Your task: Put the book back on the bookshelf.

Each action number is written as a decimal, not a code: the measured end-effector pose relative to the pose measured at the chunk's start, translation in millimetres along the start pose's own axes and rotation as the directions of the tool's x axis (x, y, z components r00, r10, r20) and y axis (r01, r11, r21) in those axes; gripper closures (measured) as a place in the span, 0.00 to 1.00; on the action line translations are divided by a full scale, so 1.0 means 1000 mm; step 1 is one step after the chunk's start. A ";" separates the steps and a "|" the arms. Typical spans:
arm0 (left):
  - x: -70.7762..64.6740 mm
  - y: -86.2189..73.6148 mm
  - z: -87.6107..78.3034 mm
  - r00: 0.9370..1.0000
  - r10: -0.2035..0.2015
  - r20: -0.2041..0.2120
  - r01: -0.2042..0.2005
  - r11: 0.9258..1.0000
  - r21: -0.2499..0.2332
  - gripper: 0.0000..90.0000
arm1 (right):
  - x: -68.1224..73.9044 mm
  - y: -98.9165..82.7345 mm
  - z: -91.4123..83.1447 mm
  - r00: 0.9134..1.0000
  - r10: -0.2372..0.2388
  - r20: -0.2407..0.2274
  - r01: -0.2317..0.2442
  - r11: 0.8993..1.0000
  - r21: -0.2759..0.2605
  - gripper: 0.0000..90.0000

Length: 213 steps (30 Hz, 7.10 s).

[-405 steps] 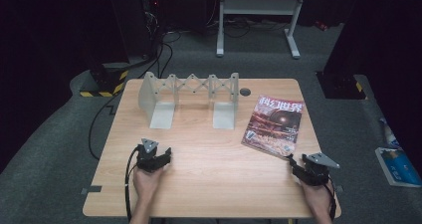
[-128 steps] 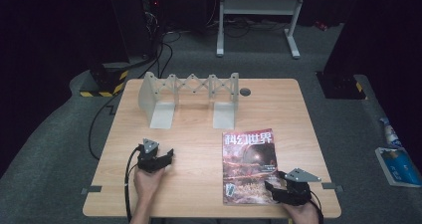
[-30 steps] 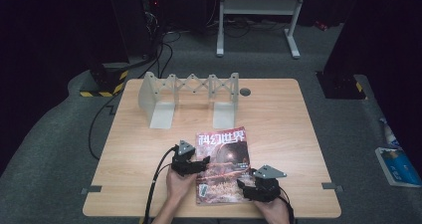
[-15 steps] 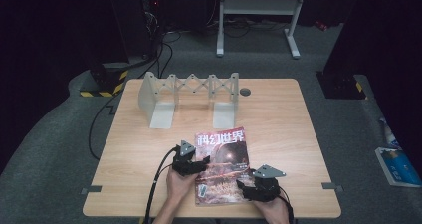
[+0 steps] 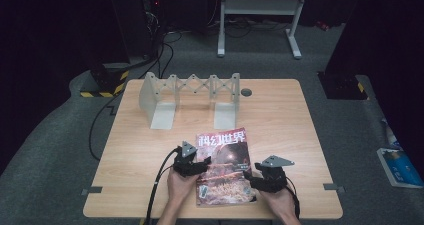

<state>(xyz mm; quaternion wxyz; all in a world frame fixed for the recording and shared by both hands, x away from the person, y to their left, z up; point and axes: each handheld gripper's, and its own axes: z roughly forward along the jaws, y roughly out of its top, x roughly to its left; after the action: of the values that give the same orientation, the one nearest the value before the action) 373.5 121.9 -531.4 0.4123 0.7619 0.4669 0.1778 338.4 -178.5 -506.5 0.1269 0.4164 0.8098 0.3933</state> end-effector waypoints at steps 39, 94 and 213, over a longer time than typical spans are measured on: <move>0.002 0.000 0.000 1.000 -0.001 0.002 0.001 1.000 -0.006 0.37 | -0.045 0.075 0.069 0.999 0.007 0.053 -0.014 0.992 0.123 0.38; -0.003 -0.001 0.003 1.000 0.011 -0.027 -0.011 1.000 -0.019 0.34 | -0.037 0.086 0.076 0.997 0.064 -0.048 -0.056 0.987 0.152 0.53; 0.008 -0.005 -0.006 0.973 -0.074 0.216 0.081 0.996 -0.021 0.67 | -0.018 0.047 0.041 0.980 -0.093 -0.178 0.099 0.995 0.025 0.74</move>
<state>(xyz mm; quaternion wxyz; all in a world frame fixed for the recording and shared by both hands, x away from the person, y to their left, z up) 370.7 132.2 -532.2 0.4784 0.7515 0.4462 0.0850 398.3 -154.6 -500.8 0.0666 0.3424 0.8435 0.4084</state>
